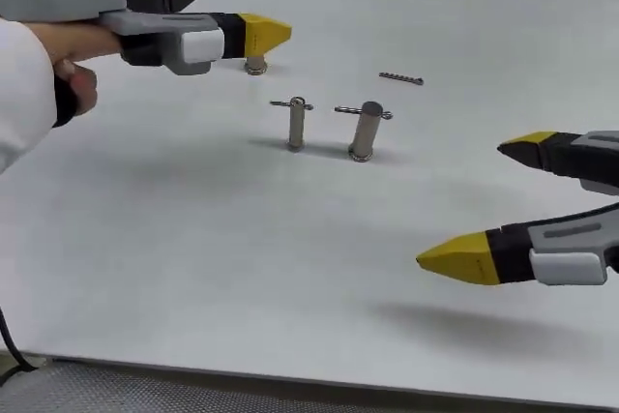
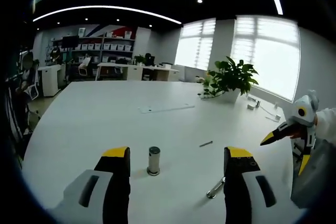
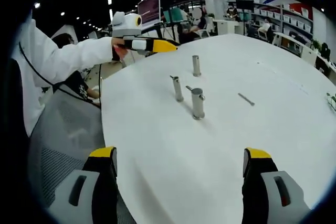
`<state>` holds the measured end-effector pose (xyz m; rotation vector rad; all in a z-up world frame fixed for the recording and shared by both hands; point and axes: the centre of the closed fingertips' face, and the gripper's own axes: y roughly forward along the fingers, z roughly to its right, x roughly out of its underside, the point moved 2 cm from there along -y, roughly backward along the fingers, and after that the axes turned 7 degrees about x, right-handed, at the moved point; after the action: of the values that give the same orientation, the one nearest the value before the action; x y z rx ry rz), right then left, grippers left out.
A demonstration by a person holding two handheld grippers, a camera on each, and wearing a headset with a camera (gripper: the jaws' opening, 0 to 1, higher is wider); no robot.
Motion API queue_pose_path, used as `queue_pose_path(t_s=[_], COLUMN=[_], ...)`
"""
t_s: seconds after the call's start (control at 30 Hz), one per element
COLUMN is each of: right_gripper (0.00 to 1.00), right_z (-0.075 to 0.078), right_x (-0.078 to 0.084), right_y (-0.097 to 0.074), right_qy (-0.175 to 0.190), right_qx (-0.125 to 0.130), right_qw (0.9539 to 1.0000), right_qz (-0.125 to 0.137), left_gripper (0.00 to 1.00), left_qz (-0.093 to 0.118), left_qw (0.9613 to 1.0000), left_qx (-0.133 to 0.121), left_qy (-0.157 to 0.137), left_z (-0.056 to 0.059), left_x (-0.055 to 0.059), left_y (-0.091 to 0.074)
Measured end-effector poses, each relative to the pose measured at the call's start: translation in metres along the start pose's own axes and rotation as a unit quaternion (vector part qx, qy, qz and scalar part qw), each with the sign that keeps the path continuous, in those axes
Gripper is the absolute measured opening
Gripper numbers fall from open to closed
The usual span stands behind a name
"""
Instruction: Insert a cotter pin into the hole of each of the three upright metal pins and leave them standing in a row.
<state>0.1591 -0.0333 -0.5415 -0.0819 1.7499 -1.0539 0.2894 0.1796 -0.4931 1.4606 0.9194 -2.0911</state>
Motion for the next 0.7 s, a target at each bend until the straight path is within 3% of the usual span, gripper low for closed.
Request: queue_pose_path(t_s=[0.2, 0.23, 0.3, 0.47, 0.7], right_gripper=[0.98, 0.98, 0.98, 0.98, 0.97], right_z=[-0.004, -0.004, -0.005, -0.005, -0.005], right_x=[0.001, 0.002, 0.004, 0.007, 0.012], right_y=[0.0, -0.001, -0.001, -0.003, -0.004], right_qy=[0.007, 0.007, 0.007, 0.019, 0.026], right_qx=[-0.002, 0.0, 0.001, 0.007, 0.008], right_qw=[1.0, 1.0, 1.0, 0.9998, 0.9996], right_qz=[0.0, 0.0, 0.0, 0.0, -0.007], left_gripper=[0.57, 0.55, 0.5, 0.42, 0.37], left_qz=[-0.017, -0.023, -0.046, -0.069, -0.078], left_qw=[0.9997, 0.9995, 0.9985, 0.9968, 0.9957], left_qx=[-0.016, -0.02, -0.029, -0.033, -0.044], left_qy=[0.002, 0.002, 0.01, 0.022, 0.022], left_z=[-0.014, -0.024, -0.032, -0.036, -0.043], left_x=[0.007, 0.013, 0.022, 0.032, 0.043], left_y=[0.01, 0.016, 0.019, 0.027, 0.04])
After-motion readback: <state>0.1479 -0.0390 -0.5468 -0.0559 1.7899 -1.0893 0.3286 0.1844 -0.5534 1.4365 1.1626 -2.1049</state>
